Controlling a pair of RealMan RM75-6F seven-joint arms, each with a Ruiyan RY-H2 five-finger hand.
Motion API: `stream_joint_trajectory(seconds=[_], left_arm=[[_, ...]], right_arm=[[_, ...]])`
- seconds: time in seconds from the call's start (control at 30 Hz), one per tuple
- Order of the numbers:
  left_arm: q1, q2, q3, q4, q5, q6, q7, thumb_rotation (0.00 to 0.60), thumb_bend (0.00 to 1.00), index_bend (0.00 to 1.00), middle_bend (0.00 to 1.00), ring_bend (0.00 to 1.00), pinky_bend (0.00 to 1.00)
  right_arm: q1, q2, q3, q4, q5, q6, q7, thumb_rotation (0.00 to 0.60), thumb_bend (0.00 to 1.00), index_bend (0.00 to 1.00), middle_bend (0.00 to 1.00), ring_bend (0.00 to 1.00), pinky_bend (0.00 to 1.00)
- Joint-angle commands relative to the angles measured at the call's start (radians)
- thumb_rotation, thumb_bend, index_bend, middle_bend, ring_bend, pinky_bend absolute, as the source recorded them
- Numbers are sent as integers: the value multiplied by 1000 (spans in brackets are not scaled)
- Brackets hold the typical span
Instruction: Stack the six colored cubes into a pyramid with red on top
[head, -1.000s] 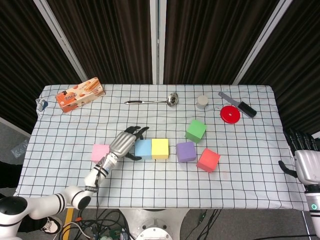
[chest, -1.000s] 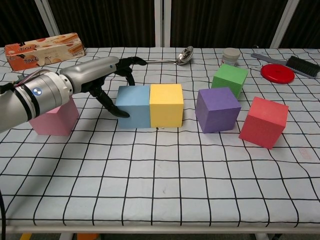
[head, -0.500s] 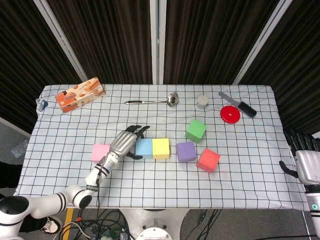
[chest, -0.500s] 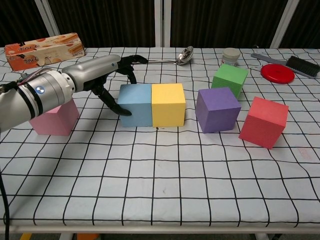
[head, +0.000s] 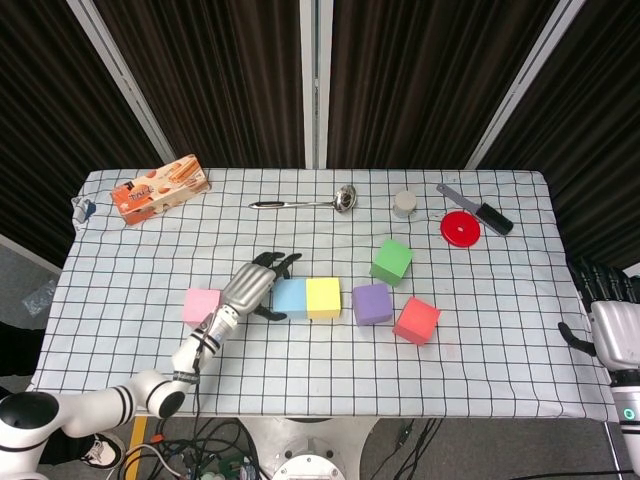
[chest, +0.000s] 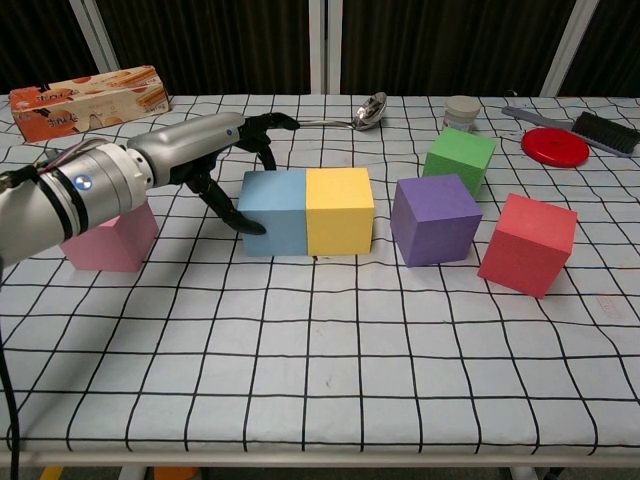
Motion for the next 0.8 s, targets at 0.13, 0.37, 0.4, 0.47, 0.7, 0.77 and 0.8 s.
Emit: stream_joint_trajectory(seconds=[0.13,0.37,0.4,0.47,0.7,0.77,0.8], left_arm=[[0,-2,6,9,-2,-11,-8,600,137,57,375,109,119],[3,-15,5,31,-1,-11,-38,600,52,49,204,72,104],[2,-13,8,30,6,-12,-44,600,45,47,189,64,101],[1,-8,13,24,17,-13,-53,600,21,43,147,40,92],[2,25,24,-22,38,-17,-79,600,0,37,73,7,71],[6,50,25,-57,40,-15,-78,600,0,36,69,4,69],[9,65,26,-77,40,-13,-74,600,0,36,69,3,69]], right_arm=[[0,-1,1,1,1,0,1,600,208,0,0,0,0],[-6,1,1,-4,-3,14,-3,600,209,0,0,0,0],[-6,1,1,-4,-1,13,-2,600,208,0,0,0,0],[-6,1,0,-3,2,10,-3,600,208,0,0,0,0],[-3,2,1,-4,-2,7,-7,600,209,0,0,0,0],[2,6,1,-7,-3,-1,-12,600,209,0,0,0,0],[6,8,1,-9,-4,-7,-17,600,209,0,0,0,0]])
